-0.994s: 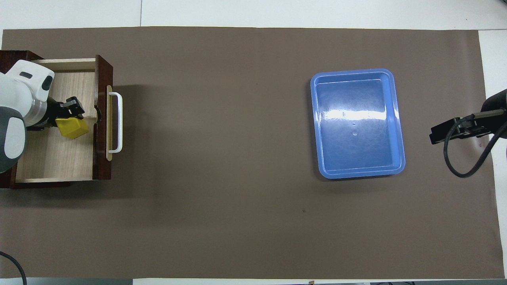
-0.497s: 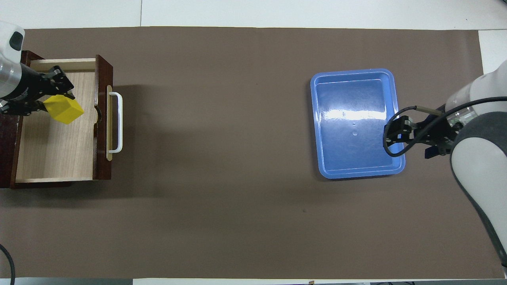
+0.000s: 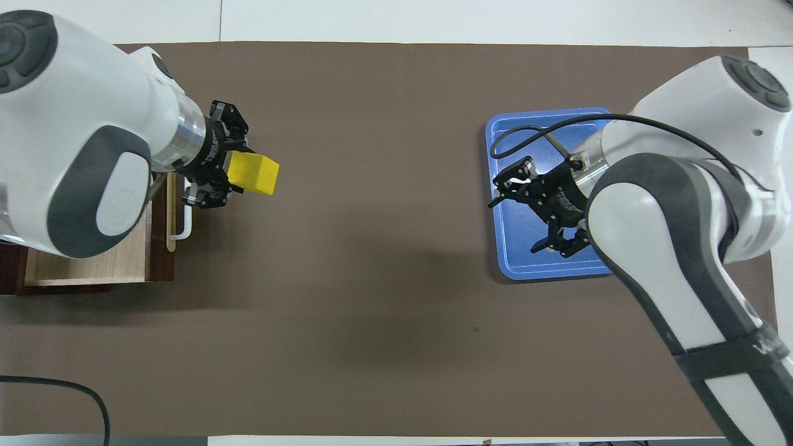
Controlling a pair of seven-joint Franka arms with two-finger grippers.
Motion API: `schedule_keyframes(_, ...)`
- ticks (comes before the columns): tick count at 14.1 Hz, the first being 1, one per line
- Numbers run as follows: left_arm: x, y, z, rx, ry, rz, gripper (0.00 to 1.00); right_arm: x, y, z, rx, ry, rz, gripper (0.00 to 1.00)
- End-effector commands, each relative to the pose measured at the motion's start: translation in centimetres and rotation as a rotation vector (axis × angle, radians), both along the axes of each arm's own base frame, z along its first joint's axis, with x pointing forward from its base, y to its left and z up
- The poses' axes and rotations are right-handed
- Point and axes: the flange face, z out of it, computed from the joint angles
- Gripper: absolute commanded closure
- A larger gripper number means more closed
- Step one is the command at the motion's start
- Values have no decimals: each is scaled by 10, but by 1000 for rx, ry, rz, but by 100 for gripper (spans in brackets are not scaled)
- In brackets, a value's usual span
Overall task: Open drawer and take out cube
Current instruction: 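Lift the cube with the left gripper while the right gripper approaches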
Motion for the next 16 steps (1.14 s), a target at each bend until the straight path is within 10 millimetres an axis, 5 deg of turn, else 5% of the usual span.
schedule_keyframes(1,-33,-51,-12,-70,-38,251,100,-10,33,-27,68,70,-160,0)
schedule_keyframes(3,-66,-100,-31,-87,-17,354,100,-14,52,-43,96,116,-207,0)
schedule_keyframes(6,-94,-135,-48,-70,29,488,100,-9,85,-68,121,167,-297,0)
schedule_keyframes(9,-109,-148,-53,-62,46,534,100,9,90,-81,131,182,-359,0)
schedule_keyframes(12,-120,-164,-61,-54,62,545,100,-1,125,-88,123,170,-359,0)
schedule_keyframes(16,-122,-163,-67,-47,67,558,100,2,134,-81,144,174,-360,0)
